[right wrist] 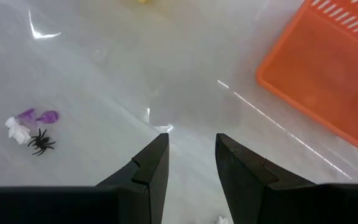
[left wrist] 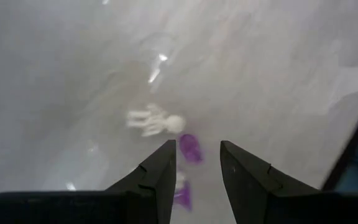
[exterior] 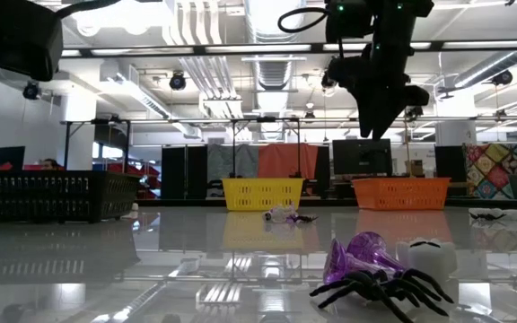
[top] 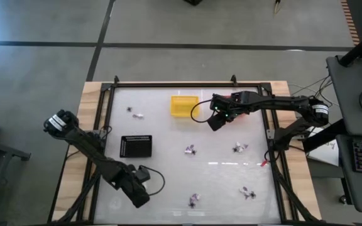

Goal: Sort Halloween decoration
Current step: Put the purple hat toy into the black basket, then put the black spider toy into the yellow basket

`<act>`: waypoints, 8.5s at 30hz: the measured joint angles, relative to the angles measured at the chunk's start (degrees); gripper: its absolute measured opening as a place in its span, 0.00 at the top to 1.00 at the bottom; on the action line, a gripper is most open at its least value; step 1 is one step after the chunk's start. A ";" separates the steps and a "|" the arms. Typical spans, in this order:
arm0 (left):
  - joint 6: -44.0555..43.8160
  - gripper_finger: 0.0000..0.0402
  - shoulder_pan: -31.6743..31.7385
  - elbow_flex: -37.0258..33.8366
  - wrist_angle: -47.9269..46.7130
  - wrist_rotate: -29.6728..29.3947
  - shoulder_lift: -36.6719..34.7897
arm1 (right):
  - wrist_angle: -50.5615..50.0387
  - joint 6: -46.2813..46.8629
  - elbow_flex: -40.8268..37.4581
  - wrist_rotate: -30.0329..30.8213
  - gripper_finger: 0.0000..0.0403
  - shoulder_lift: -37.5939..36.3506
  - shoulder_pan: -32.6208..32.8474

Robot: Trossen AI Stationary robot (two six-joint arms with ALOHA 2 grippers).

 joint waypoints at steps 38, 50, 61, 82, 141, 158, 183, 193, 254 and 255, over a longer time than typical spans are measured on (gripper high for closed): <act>-4.36 0.73 -0.26 -0.07 2.10 3.32 2.37 | -0.04 -0.15 -0.79 0.02 0.69 0.00 1.09; -5.76 0.73 -0.24 -0.97 1.80 3.51 2.37 | -0.02 -0.12 -0.79 0.00 0.69 0.00 1.24; -4.37 0.73 -0.22 -1.84 4.15 3.49 2.37 | 0.04 -0.10 -0.79 0.02 0.69 0.00 1.24; -2.45 0.98 -0.22 -4.47 9.52 3.09 2.37 | 0.04 0.02 -0.79 0.07 0.69 0.00 1.24; 2.19 1.00 19.62 -10.97 -28.13 -16.84 -18.31 | 2.41 10.02 -1.84 0.48 0.69 0.00 4.71; 3.28 0.87 21.02 -12.60 -27.91 -16.82 -18.37 | 9.99 10.00 -1.84 -0.68 0.69 0.00 5.50; 11.00 0.84 21.09 -5.60 -30.48 -19.40 -18.46 | 27.67 15.21 -1.84 -7.24 0.69 14.57 16.19; 11.27 0.84 21.09 -5.60 -30.70 -19.38 -18.48 | 29.55 11.27 0.66 -7.46 0.69 18.96 17.87; 14.70 0.84 21.09 -3.16 -30.53 -17.81 -19.44 | 26.57 9.09 1.98 -5.41 0.98 19.14 12.82; 15.49 0.84 21.09 -2.90 -30.96 -17.81 -19.44 | 26.27 9.06 1.98 -6.57 0.98 19.10 12.82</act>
